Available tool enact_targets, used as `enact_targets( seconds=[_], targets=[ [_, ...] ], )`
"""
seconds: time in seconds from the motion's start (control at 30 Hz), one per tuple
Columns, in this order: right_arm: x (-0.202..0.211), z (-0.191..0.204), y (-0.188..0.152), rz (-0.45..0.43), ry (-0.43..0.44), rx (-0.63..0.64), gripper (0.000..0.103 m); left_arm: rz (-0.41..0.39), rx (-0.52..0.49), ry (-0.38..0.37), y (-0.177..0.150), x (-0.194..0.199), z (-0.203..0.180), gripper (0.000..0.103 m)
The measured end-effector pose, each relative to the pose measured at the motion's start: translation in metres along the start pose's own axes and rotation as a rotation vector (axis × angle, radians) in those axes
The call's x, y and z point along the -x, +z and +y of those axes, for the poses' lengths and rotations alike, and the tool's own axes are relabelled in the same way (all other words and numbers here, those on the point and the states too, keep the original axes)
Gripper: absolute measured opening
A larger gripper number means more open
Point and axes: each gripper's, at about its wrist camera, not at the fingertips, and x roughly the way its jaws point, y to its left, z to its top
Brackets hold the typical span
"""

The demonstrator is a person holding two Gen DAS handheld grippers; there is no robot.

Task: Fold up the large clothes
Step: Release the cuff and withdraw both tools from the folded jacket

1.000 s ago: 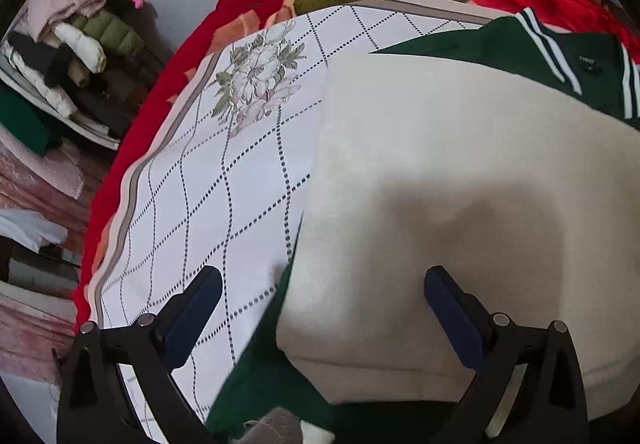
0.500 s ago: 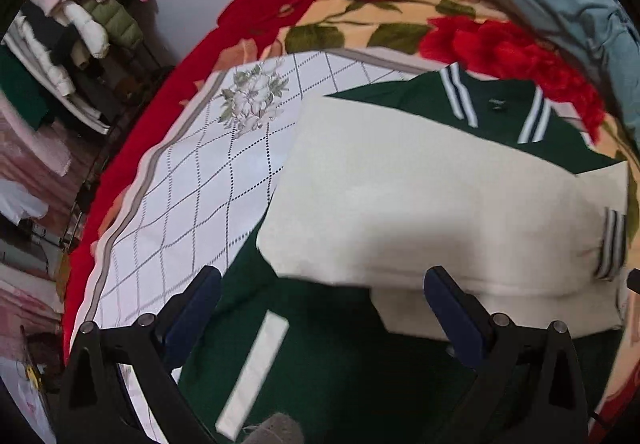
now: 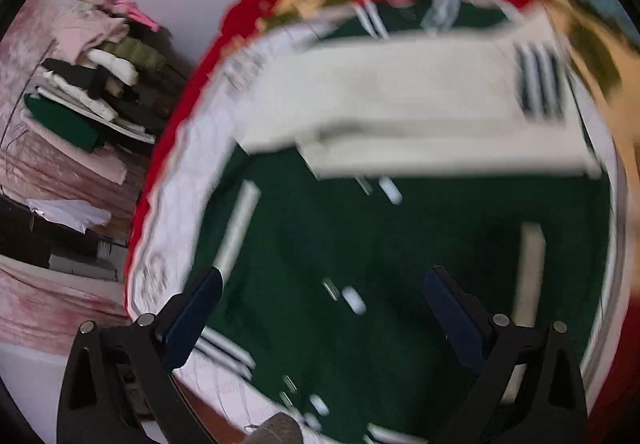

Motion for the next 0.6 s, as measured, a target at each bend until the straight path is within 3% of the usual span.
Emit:
enact_targets(
  seconds=[0.03, 0.2, 0.3, 0.37, 0.5, 0.6],
  targets=[
    [-0.004, -0.013, -0.005, 0.025, 0.004, -0.010, 0.040, 0.027, -0.017, -0.011, -0.010, 0.000, -0.013, 0.103],
    [-0.021, -0.079, -0.029, 0.122, 0.098, -0.083, 0.040, 0.109, -0.139, -0.017, -0.066, 0.011, -0.088, 0.103],
    [-0.028, -0.107, -0.035, 0.175, 0.166, -0.143, 0.051, 0.102, -0.253, 0.031, -0.092, 0.015, -0.130, 0.103],
    [-0.032, -0.123, -0.038, 0.190, 0.207, -0.183, 0.067, 0.081, -0.311, 0.076, -0.102, 0.014, -0.148, 0.103],
    [-0.037, -0.143, -0.038, 0.199, 0.220, -0.208, 0.067, 0.017, -0.423, 0.207, -0.115, 0.002, -0.181, 0.103],
    [-0.038, -0.148, -0.038, 0.205, 0.231, -0.205, 0.067, 0.006, -0.426, 0.206, -0.110, 0.006, -0.182, 0.103]
  ],
)
